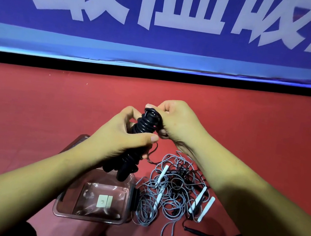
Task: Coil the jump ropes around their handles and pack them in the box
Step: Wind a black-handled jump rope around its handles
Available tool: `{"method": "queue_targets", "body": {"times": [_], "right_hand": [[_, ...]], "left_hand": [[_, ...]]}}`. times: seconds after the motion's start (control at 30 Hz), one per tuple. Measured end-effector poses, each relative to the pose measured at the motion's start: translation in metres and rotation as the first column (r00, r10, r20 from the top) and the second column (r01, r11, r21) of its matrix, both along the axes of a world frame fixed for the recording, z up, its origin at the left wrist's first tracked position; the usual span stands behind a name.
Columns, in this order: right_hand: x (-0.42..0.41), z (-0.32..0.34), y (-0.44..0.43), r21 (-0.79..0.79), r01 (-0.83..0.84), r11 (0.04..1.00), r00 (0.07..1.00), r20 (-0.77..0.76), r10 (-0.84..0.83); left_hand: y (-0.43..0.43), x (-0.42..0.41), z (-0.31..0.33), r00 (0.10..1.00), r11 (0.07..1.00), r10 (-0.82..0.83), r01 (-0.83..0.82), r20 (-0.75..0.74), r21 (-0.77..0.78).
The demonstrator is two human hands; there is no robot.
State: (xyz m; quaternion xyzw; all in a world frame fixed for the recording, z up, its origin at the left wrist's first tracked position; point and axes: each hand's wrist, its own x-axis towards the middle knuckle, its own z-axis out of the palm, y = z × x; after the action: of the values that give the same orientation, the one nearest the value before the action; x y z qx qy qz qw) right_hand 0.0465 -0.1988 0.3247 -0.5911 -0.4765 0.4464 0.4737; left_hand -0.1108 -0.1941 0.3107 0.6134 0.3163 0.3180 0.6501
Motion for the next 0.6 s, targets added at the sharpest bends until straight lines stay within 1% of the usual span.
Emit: {"method": "queue_targets", "body": {"times": [0.07, 0.17, 0.23, 0.33, 0.43, 0.5, 0.6], "right_hand": [[-0.001, -0.002, -0.001, -0.020, 0.075, 0.997, 0.997, -0.014, -0.075], [-0.002, -0.006, -0.004, -0.064, 0.159, 0.985, 0.985, -0.063, -0.163], [-0.003, -0.008, -0.004, -0.081, 0.179, 0.980, 0.983, -0.029, -0.182], [-0.006, -0.007, -0.004, -0.070, 0.195, 0.978, 0.981, 0.016, -0.195], [-0.005, -0.002, -0.005, -0.033, 0.185, 0.982, 0.983, -0.010, -0.186], [-0.004, 0.004, -0.006, -0.003, 0.161, 0.987, 0.982, -0.104, -0.160], [0.001, 0.010, -0.009, 0.035, 0.080, 0.996, 0.958, -0.279, -0.067]], "left_hand": [[0.003, -0.002, 0.002, 1.000, 0.999, 0.026, -0.026, 0.010, 0.042], [0.008, -0.003, 0.002, 0.992, 0.987, 0.096, -0.085, -0.078, 0.134], [0.008, -0.002, 0.001, 0.987, 0.978, 0.122, -0.102, -0.102, 0.181], [0.005, 0.002, 0.002, 0.989, 0.976, 0.132, -0.118, -0.068, 0.184], [0.005, -0.001, 0.006, 0.997, 0.989, 0.076, -0.080, 0.033, 0.124], [0.009, -0.003, 0.007, 0.992, 0.997, 0.045, -0.053, 0.119, 0.060], [0.013, -0.005, 0.005, 0.969, 0.999, -0.010, 0.022, 0.248, -0.046]]}}
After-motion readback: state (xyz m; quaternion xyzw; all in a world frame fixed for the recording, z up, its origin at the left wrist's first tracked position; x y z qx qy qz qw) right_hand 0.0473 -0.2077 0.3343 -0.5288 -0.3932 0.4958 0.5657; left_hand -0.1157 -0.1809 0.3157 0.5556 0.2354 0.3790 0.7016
